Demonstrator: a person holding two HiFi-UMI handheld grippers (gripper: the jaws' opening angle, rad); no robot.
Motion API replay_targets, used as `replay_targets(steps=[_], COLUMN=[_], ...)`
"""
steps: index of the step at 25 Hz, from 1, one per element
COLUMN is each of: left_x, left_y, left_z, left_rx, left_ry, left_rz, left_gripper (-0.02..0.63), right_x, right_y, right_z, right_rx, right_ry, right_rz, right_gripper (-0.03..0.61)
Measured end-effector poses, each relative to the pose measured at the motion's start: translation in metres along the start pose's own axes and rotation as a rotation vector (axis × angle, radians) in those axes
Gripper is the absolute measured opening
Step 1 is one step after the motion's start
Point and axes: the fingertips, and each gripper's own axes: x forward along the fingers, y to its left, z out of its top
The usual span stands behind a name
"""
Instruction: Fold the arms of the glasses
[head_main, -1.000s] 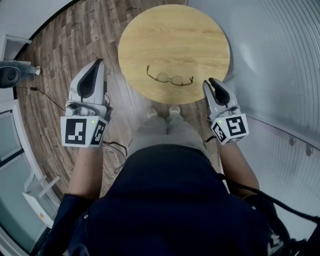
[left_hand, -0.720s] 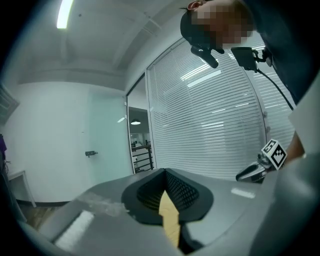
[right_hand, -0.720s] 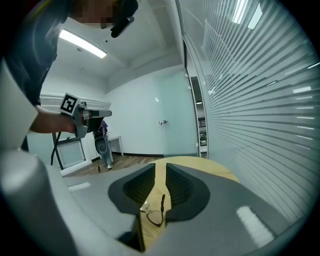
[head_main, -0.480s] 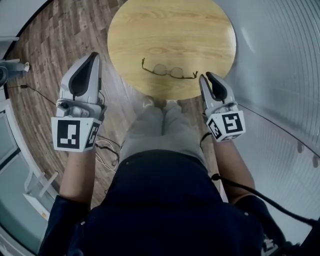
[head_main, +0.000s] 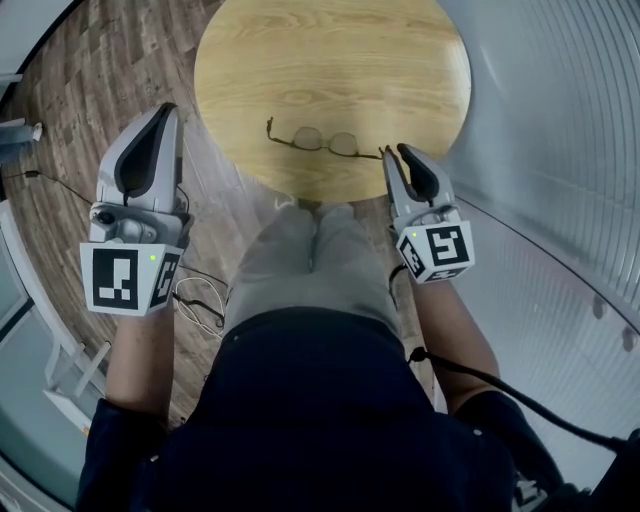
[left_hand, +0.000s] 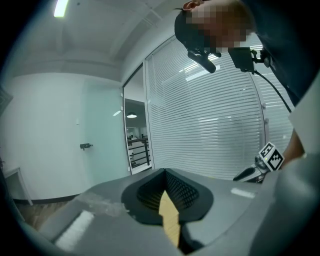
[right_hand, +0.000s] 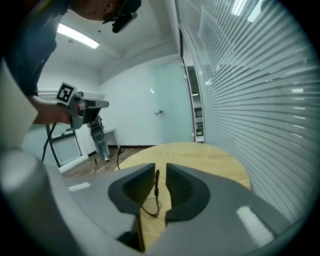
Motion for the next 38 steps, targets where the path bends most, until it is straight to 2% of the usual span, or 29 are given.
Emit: replay_targets(steps=[15, 20, 38], left_x=[0.019, 0.018, 0.002], left_y=[0.005, 0.008, 0.025], left_z=[-0.015, -0.013, -0.022], left_rx=[-0.02, -0.018, -0.043], left_ry=[0.029, 0.024, 0.033], left_rz=[-0.016, -0.015, 0.017], left_gripper=[0.003, 0.003, 0.003], right_x=[0.014, 0.014, 0.027], right_y=[0.0, 0.002, 0.016], right_z=[-0.011, -0.009, -0.002], right_rx=[0.013, 0.006, -0.037], right_ry=[0.041, 0.036, 0.051], right_rz=[0.002, -0.006, 0.01], right_gripper=[0.074, 0.026, 0.023])
